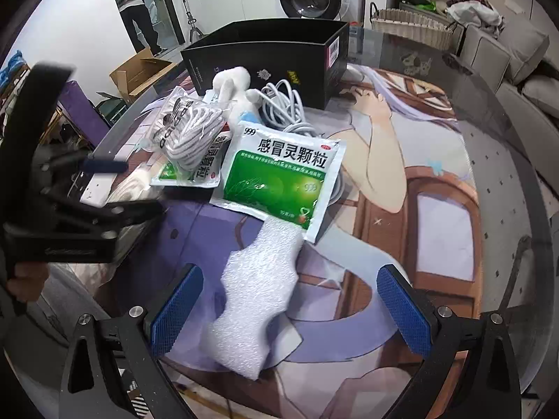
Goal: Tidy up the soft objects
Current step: 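Grasp the white foam piece with the right tool while the left tool grasps the bagged rope coil, then lower the foam into the black box with the right tool while the left tool drops the rope coil in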
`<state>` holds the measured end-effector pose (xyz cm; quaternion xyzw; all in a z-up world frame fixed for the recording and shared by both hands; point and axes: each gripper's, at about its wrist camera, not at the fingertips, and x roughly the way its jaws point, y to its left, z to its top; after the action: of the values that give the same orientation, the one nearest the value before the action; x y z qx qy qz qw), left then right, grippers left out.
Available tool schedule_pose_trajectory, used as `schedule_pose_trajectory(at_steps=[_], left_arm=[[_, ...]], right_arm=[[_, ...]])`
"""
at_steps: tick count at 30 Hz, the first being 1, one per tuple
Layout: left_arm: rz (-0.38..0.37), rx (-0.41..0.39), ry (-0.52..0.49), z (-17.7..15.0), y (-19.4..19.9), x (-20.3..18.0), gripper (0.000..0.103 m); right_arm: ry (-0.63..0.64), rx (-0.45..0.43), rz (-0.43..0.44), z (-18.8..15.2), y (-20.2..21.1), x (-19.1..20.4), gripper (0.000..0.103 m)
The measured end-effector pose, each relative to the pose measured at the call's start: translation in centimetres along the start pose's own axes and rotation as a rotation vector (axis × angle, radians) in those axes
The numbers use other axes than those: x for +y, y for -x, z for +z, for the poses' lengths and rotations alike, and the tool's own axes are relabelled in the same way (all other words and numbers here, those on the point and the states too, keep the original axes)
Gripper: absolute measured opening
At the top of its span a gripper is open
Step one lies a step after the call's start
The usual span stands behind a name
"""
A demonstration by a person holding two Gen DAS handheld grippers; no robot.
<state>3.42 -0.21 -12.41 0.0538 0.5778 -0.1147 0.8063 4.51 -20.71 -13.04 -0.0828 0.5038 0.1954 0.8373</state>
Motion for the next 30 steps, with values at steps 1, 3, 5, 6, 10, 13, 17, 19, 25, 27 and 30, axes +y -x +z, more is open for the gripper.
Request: schedule_pose_trajectory(at_steps=[1,3,5,6,10,13,17,19,25,27,30], left_arm=[[0.011,-0.006,-0.011,-0.3,0.2,0.0,0.057],[0.047,-0.021,-0.049,-0.9,0.8,-0.4,0.065],[0.050,-0.033,-0.078,-1.3,1.3,-0.8,0.079],[0.041,-0.038,-0.090,-1.6,1.6,-1.0,0.079],[0.031,0.019,-0.127,-2.3,0.7,-1.6,0.079],[0.019,0.022,-0.108,-2.4,0.3,-1.2,0.081],[-0.017,0.024,-0.079,-2.3,0.1,-0.3,0.069],[-0.021,0.008,-0.112,-2.3,0.5,-0.6,0.046],[-0.010,-0.037,-0.146,-2.0,1.2,-1.3,0.032],[-0.011,-0.060,-0.139,-2.1,1.9,-1.2,0.032],[-0.006,-0.125,-0.147,-2.2,3.5,-1.6,0.032]], right_arm=[[-0.001,0.004,0.004,0.0,-0.1,0.1,0.102],[0.009,0.015,0.007,0.0,-0.2,0.5,0.102],[0.019,0.022,0.009,-0.1,-0.2,1.0,0.102],[0.022,0.025,0.008,-0.1,-0.1,1.1,0.102],[0.040,0.034,0.001,-0.5,0.1,1.7,0.102],[0.031,0.047,-0.004,-0.8,-0.1,1.5,0.100],[0.031,0.042,-0.018,-1.0,-0.3,1.1,0.077],[0.042,0.034,-0.014,-1.1,-0.2,1.2,0.069],[0.037,-0.018,0.040,-0.9,0.6,1.1,0.039],[0.036,-0.044,0.051,-0.6,1.2,1.1,0.039],[0.033,-0.078,0.064,-0.2,2.1,1.2,0.039]])
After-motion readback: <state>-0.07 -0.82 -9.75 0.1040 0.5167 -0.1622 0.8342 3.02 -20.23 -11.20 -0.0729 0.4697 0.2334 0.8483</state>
